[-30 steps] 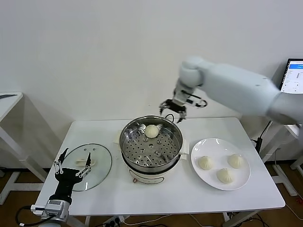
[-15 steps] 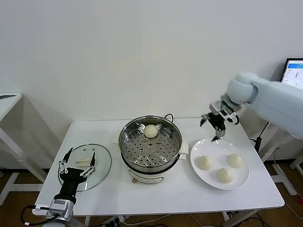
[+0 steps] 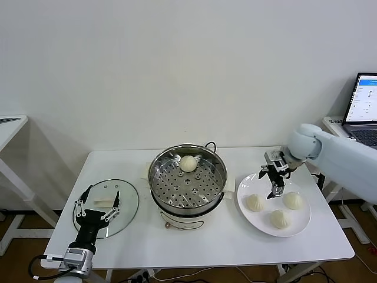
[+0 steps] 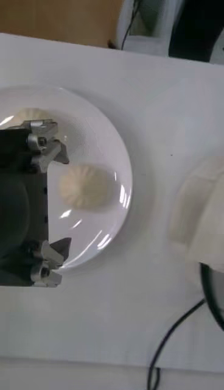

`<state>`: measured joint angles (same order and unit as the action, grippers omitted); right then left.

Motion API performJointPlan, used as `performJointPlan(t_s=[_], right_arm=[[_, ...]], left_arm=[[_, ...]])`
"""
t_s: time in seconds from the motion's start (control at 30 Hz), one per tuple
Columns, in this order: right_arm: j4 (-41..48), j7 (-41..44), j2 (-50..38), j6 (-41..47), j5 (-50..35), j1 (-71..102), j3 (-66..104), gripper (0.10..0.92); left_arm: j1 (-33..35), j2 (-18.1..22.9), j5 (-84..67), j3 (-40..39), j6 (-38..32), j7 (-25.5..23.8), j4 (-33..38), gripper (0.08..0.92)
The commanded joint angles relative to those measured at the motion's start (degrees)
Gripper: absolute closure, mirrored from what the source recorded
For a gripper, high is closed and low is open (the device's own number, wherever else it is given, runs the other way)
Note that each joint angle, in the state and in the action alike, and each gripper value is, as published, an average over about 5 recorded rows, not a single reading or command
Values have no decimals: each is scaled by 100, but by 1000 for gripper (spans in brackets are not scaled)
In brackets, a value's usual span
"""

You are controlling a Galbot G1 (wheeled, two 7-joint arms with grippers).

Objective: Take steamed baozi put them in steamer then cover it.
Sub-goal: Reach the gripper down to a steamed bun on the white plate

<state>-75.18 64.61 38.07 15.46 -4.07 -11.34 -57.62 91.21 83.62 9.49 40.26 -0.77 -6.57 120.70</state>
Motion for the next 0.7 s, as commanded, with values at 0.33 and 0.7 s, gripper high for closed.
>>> performJointPlan(t_s=[0.33, 0.7], right_arm=[[517, -329, 339, 128, 557, 1201, 800, 203], [556, -345, 470, 146, 563, 1277, 873, 203]], left_arm=[[-12, 18, 3, 1, 12, 18, -43, 177], [4, 29, 16, -2, 12, 25, -43, 177]])
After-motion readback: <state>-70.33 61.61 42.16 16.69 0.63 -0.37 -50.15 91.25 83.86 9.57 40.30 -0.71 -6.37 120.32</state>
